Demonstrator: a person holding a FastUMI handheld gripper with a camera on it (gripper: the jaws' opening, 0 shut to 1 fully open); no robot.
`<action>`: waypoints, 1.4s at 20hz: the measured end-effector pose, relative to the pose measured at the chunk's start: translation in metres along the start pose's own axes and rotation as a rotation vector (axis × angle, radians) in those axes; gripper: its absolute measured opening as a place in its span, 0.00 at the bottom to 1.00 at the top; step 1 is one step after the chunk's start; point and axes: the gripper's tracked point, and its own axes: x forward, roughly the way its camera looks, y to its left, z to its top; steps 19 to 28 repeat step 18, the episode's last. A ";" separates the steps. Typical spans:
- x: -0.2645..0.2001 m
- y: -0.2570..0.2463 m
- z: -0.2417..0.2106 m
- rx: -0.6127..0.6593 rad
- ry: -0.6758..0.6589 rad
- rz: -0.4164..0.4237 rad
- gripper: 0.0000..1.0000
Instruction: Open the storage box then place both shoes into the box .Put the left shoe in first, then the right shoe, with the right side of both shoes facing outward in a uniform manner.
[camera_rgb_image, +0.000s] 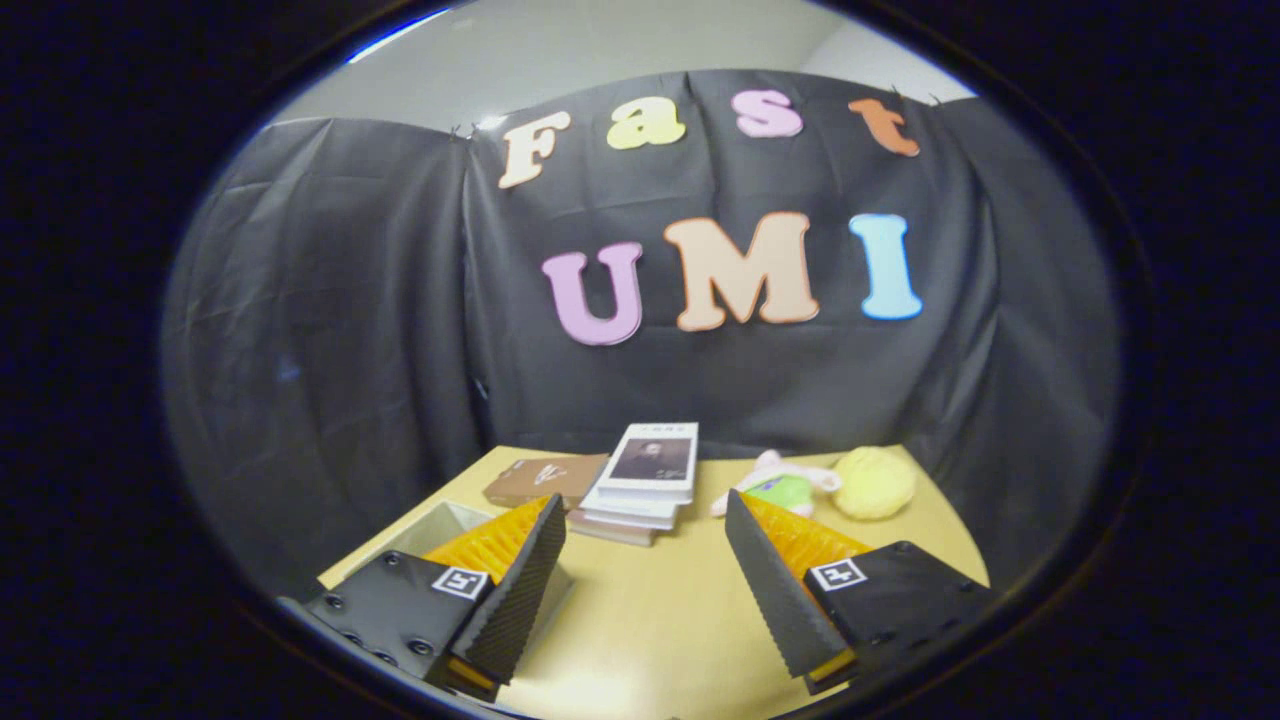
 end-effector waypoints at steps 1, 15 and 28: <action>-0.003 -0.007 0.004 -0.009 -0.024 -0.016 1.00; -0.020 -0.065 0.035 -0.010 -0.186 -0.156 1.00; -0.022 -0.068 0.038 -0.008 -0.191 -0.159 1.00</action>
